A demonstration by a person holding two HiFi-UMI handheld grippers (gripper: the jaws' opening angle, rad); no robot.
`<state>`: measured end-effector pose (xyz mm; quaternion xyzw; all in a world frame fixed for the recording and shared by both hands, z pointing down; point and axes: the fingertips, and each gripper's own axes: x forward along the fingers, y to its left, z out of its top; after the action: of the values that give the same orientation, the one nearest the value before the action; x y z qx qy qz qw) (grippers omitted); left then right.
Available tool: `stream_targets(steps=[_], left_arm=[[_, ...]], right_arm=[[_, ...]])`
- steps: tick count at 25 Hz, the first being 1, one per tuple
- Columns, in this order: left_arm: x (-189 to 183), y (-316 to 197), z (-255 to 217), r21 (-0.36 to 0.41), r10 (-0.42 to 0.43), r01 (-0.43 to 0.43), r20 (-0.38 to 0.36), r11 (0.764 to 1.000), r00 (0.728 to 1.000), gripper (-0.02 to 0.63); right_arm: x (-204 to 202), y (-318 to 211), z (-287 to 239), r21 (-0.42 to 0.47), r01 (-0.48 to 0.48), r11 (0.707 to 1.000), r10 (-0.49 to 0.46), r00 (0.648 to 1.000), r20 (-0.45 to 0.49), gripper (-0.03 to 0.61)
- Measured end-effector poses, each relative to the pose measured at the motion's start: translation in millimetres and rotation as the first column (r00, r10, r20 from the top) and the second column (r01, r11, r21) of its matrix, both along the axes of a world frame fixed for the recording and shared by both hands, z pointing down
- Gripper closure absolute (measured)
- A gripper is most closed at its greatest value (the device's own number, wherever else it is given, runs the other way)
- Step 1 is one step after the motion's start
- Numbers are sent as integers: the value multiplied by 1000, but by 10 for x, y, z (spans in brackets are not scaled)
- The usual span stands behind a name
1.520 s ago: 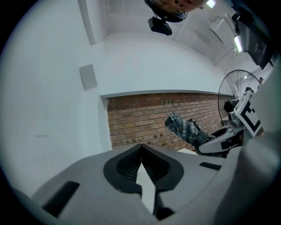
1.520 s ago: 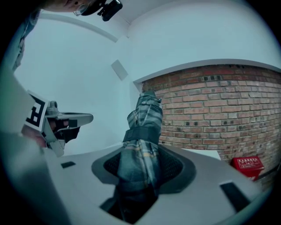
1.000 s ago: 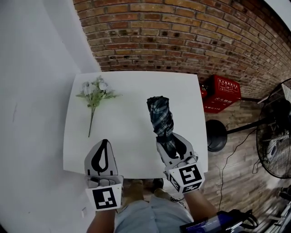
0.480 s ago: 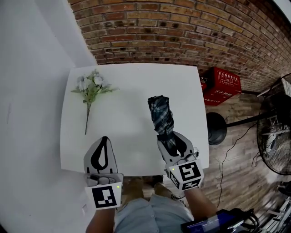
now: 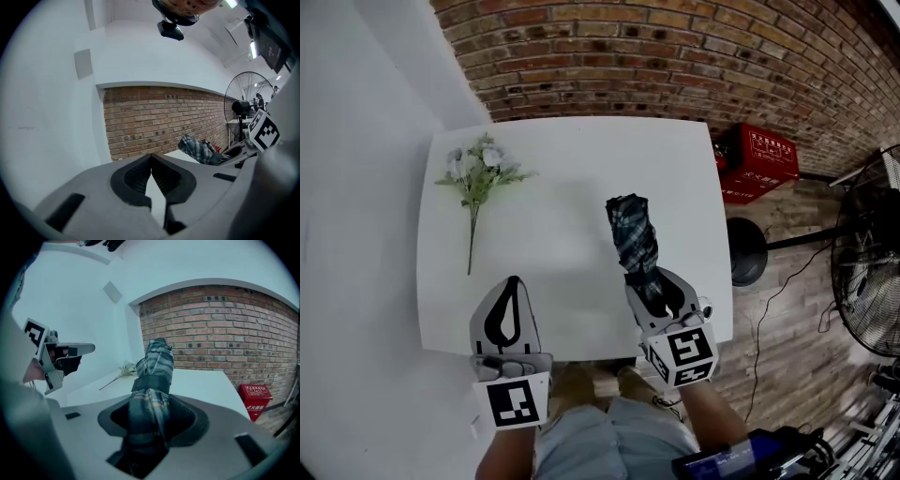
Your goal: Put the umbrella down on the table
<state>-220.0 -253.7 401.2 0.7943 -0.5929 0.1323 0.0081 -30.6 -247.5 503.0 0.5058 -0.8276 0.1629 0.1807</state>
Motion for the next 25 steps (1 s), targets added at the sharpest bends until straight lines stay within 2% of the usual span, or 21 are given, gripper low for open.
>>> stream_targets(steps=[9, 25], left_arm=[[13, -146, 212, -41, 8, -8, -4, 999, 1000, 604], [-23, -302, 367, -70, -2, 2, 0, 998, 1000, 604]], right_arm=[[27, -45, 284, -61, -10, 998, 9, 1000, -12, 383], [67, -81, 685, -157, -13, 987, 7, 999, -36, 382]])
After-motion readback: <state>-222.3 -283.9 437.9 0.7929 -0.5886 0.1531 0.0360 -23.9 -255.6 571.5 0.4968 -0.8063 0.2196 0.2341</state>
